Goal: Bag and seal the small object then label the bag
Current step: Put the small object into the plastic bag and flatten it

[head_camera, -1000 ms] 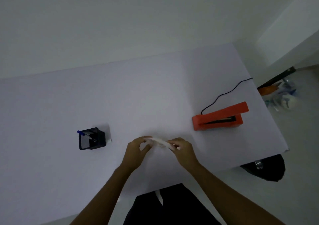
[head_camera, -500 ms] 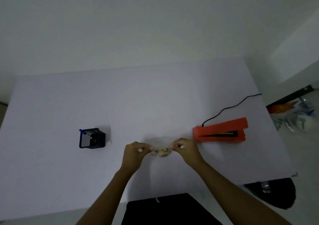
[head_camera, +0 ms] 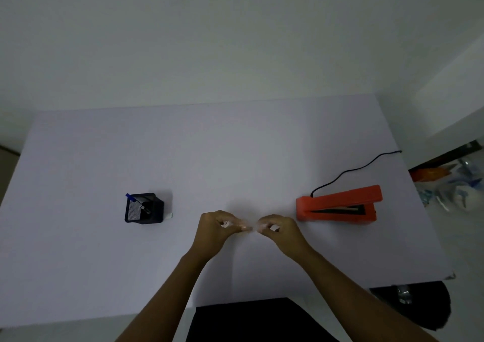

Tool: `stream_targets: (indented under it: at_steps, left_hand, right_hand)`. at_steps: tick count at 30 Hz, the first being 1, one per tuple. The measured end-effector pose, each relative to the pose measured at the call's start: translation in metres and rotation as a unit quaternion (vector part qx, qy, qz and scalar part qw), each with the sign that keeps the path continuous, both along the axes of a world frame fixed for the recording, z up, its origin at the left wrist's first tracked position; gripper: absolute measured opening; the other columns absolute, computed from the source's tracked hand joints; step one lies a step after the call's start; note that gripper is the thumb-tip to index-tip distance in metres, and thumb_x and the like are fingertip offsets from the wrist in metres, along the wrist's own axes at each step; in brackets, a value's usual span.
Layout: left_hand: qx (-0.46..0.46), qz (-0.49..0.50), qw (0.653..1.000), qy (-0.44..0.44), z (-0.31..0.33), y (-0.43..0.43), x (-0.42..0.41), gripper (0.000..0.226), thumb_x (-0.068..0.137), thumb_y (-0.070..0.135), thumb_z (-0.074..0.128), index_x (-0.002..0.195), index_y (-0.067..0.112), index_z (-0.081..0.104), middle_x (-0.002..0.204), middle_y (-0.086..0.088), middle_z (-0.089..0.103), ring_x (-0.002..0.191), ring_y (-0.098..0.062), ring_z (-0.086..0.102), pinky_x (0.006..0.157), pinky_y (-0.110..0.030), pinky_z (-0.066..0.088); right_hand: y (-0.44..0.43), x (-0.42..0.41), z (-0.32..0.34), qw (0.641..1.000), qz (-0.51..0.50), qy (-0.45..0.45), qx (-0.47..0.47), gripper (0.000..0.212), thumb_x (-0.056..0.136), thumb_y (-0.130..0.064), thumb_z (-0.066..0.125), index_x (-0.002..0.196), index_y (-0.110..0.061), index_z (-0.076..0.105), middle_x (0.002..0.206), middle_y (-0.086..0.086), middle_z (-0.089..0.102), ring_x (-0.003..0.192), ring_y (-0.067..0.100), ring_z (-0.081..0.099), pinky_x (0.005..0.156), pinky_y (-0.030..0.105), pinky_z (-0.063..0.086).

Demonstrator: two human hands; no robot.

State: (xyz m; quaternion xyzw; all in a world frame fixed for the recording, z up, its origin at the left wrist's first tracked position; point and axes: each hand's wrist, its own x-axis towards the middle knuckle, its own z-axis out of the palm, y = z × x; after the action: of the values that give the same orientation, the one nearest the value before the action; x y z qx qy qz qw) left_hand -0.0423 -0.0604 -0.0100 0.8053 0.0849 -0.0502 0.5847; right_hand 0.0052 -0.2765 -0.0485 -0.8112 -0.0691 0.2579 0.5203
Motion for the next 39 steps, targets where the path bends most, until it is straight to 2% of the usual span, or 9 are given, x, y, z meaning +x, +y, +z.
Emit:
stream_targets:
  at_steps: [7, 12, 16, 19, 22, 27, 32, 36, 39]
  left_hand:
    - [0.009, 0.022, 1.0, -0.008, 0.001, -0.002, 0.006, 0.015, 0.068, 0.026, 0.087, 0.072, 0.018, 0.076, 0.073, 0.01, 0.072, 0.068, -0.009, 0.065, 0.062, -0.016, 0.045]
    - [0.056, -0.01, 0.998, 0.023, -0.008, 0.007, 0.002, 0.034, 0.072, 0.022, 0.085, 0.104, 0.029, 0.073, 0.103, 0.022, 0.07, 0.094, 0.0, 0.064, 0.076, -0.013, 0.048]
    - [0.08, -0.068, 0.988, 0.116, -0.023, 0.018, -0.007, 0.058, 0.074, 0.023, 0.084, 0.128, 0.023, 0.061, 0.117, 0.014, 0.065, 0.101, -0.003, 0.062, 0.083, -0.016, 0.05]
    - [0.116, -0.051, 0.986, 0.107, -0.027, 0.019, -0.011, 0.031, 0.078, 0.02, 0.08, 0.108, 0.017, 0.073, 0.106, 0.007, 0.072, 0.087, -0.003, 0.068, 0.079, -0.021, 0.056]
    - [0.149, -0.02, 0.987, 0.053, -0.029, 0.014, -0.014, 0.009, 0.082, 0.016, 0.077, 0.09, 0.019, 0.079, 0.087, 0.017, 0.074, 0.077, 0.001, 0.069, 0.075, -0.021, 0.056]
    - [0.151, -0.031, 0.984, 0.09, -0.047, 0.006, -0.016, 0.012, 0.082, 0.022, 0.078, 0.094, 0.023, 0.078, 0.091, 0.018, 0.073, 0.082, 0.0, 0.068, 0.079, -0.019, 0.055]
    - [0.144, -0.034, 0.982, 0.121, -0.067, 0.003, -0.02, 0.013, 0.082, 0.028, 0.077, 0.095, 0.026, 0.079, 0.093, 0.014, 0.076, 0.081, 0.001, 0.067, 0.075, -0.019, 0.053]
    - [0.144, 0.003, 0.985, 0.096, -0.071, 0.002, -0.02, 0.009, 0.084, 0.023, 0.075, 0.09, 0.027, 0.08, 0.086, 0.025, 0.073, 0.078, 0.004, 0.068, 0.071, -0.017, 0.054]
    - [0.123, 0.0, 0.986, 0.11, -0.075, 0.003, -0.019, 0.011, 0.082, 0.021, 0.077, 0.092, 0.025, 0.079, 0.079, 0.031, 0.069, 0.079, 0.005, 0.066, 0.072, -0.009, 0.048]
  right_hand:
    - [0.004, 0.009, 0.005, 0.999, 0.01, -0.041, -0.02, 0.011, 0.085, -0.017, 0.074, 0.088, -0.028, 0.076, 0.095, -0.013, 0.073, 0.085, 0.006, 0.065, 0.068, 0.011, 0.045]
    - [0.004, 0.004, -0.005, 0.998, -0.016, -0.051, -0.026, 0.011, 0.088, -0.011, 0.071, 0.088, -0.021, 0.075, 0.09, -0.013, 0.071, 0.083, 0.005, 0.065, 0.068, 0.012, 0.046]
    - [0.002, 0.0, -0.013, 0.998, -0.043, -0.034, -0.014, 0.012, 0.089, -0.011, 0.069, 0.091, -0.022, 0.074, 0.085, -0.017, 0.072, 0.08, 0.009, 0.069, 0.069, 0.029, 0.057]
    - [0.002, -0.001, -0.012, 0.998, -0.03, -0.047, -0.02, 0.008, 0.09, -0.013, 0.07, 0.093, -0.019, 0.074, 0.089, -0.013, 0.072, 0.084, 0.006, 0.068, 0.07, 0.024, 0.055]
    - [0.002, -0.001, -0.012, 0.998, -0.008, -0.054, -0.044, 0.007, 0.088, -0.017, 0.071, 0.091, -0.023, 0.072, 0.088, -0.014, 0.071, 0.089, 0.002, 0.066, 0.07, 0.015, 0.049]
    - [0.003, 0.0, -0.02, 0.997, 0.038, -0.005, -0.064, 0.007, 0.088, -0.025, 0.071, 0.093, -0.03, 0.07, 0.092, -0.011, 0.071, 0.088, -0.001, 0.065, 0.075, 0.017, 0.048]
    - [0.008, -0.001, -0.026, 0.998, 0.029, -0.003, -0.059, 0.007, 0.087, -0.016, 0.072, 0.092, -0.015, 0.077, 0.091, -0.008, 0.074, 0.086, 0.002, 0.067, 0.081, 0.021, 0.053]
    - [0.008, -0.002, -0.032, 0.998, -0.003, -0.007, -0.063, 0.015, 0.086, -0.014, 0.074, 0.076, -0.025, 0.074, 0.072, -0.024, 0.07, 0.074, -0.003, 0.066, 0.068, 0.016, 0.048]
    - [0.01, -0.001, -0.037, 0.998, -0.021, 0.017, -0.054, 0.008, 0.085, -0.023, 0.076, 0.086, -0.015, 0.079, 0.086, -0.01, 0.076, 0.081, 0.005, 0.07, 0.072, 0.025, 0.055]
